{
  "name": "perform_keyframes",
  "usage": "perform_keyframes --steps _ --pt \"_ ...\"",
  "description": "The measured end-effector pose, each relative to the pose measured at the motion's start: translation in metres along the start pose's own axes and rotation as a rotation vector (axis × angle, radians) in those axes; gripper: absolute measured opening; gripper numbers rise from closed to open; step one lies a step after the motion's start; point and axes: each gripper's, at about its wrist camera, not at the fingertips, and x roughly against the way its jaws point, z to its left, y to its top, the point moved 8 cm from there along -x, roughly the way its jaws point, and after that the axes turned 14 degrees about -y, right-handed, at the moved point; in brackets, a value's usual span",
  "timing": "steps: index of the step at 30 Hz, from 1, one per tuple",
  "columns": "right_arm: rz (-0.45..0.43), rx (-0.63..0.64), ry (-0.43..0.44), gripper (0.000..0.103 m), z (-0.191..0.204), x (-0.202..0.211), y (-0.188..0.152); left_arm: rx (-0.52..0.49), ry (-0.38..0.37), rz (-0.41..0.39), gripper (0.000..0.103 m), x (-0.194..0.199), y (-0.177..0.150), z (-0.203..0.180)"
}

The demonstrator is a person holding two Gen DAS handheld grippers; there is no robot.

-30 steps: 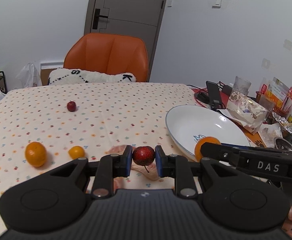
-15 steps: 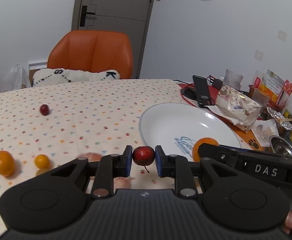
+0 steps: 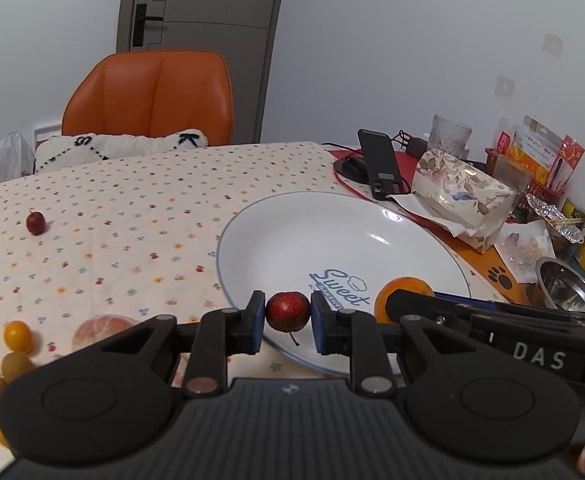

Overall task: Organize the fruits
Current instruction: 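Carry the orange over the white plate and open the right tool while the left tool carries the plum, then open the left tool to drop the red plum onto the plate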

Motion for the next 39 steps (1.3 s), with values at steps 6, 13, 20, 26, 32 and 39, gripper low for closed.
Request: perform_keyframes --steps 6,13,20,26,32,39 --pt "0.007 -0.008 -0.01 0.04 -0.004 -0.002 -0.002 -0.003 -0.007 0.021 0.023 -0.011 -0.004 -0.004" --pt "0.0 0.002 -0.014 0.04 -0.003 0.003 -0.002 0.003 -0.014 0.035 0.023 -0.016 -0.006 -0.007" --pt "-0.006 -0.002 -0.018 0.04 -0.001 0.011 -0.002 0.029 0.008 0.0 0.028 0.004 0.001 -0.002" --pt "-0.008 0.003 0.003 0.04 0.011 0.018 -0.004 0.053 0.049 -0.026 0.051 0.03 0.005 0.009" --pt "-0.014 0.009 0.029 0.042 0.026 0.027 -0.005 0.072 0.09 -0.063 0.06 0.06 0.007 0.025" --pt "-0.041 0.028 0.065 0.053 0.043 0.041 -0.003 0.097 0.146 -0.098 0.079 0.09 0.007 0.039"
